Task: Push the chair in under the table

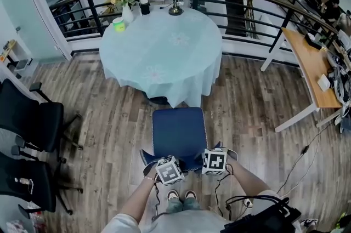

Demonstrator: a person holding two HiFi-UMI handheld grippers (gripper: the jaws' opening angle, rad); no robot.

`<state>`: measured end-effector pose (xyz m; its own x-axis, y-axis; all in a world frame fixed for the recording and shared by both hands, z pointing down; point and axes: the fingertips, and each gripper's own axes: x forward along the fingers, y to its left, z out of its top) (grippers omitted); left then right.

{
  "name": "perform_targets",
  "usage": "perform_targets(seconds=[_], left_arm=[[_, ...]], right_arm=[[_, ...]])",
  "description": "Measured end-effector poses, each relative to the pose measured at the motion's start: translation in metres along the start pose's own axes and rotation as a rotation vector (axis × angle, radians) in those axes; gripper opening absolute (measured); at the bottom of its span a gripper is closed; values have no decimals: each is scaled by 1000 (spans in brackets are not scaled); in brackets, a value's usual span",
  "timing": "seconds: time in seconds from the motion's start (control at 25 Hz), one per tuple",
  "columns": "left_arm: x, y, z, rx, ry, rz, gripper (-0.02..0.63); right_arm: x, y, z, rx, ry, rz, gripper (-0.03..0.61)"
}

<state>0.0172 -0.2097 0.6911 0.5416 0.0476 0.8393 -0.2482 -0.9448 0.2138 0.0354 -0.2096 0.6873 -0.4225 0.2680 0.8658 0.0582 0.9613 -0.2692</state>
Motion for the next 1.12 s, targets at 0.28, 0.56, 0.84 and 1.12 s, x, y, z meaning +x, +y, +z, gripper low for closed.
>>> perform_targets(seconds=[0.28, 0.56, 0.84, 1.12], left_arm=[[-6, 15, 4, 8, 0, 22, 187], [-3, 26, 3, 1, 13, 25, 189], [-7, 41, 6, -3, 9, 39, 193], [-9, 61, 10, -14, 11, 54, 206]], right_arm=[[-4, -13, 5, -11, 4, -11, 209], [-7, -24, 7, -28, 4, -12, 209], [-9, -38, 11, -32, 8, -8, 212], [-13, -56, 15, -34, -1, -19, 212]])
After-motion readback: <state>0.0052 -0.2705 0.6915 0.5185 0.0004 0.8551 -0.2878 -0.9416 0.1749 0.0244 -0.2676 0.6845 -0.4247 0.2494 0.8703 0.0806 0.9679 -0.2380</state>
